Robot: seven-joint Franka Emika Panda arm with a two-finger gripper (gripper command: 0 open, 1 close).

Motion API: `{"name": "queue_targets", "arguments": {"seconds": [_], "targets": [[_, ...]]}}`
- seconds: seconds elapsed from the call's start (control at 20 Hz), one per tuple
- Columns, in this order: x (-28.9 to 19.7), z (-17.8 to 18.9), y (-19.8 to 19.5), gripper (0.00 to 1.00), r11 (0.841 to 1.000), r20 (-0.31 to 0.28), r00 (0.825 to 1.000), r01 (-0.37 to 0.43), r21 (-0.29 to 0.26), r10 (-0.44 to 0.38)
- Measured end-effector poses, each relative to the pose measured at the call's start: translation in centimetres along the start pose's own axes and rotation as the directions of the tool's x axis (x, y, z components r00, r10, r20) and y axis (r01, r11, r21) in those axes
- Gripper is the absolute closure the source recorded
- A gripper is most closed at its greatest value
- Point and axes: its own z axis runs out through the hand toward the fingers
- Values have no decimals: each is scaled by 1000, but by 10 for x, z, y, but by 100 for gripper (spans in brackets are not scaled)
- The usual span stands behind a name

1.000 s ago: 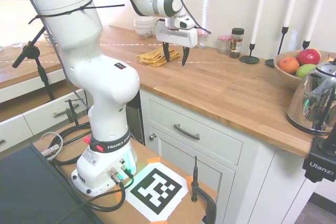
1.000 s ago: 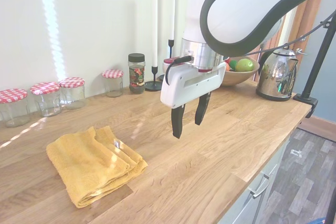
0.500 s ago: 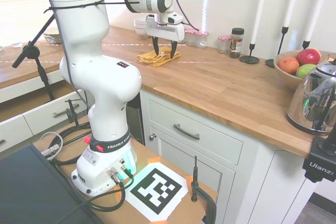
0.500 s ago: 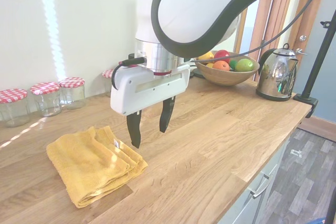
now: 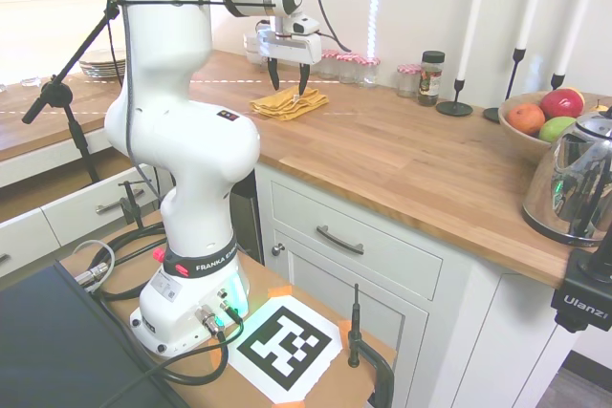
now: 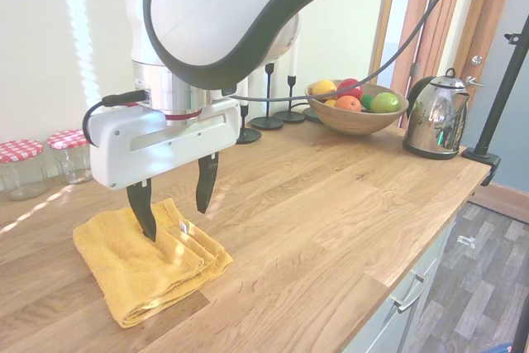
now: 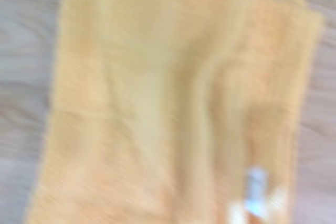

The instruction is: Wipe the counter

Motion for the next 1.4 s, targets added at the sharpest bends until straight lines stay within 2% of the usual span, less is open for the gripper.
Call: {"name": "queue_targets", "arguments": {"seconds": [0.4, 0.8, 1.15, 1.4], "targets": [[-5, -4, -48, 0, 1000, -17, 1000, 4, -6, -4], [24, 17, -66, 0, 1000, -24, 1000, -17, -17, 16], [44, 53, -72, 0, 998, -14, 999, -37, -51, 37], [47, 59, -75, 0, 998, -15, 999, -39, -55, 38]]}}
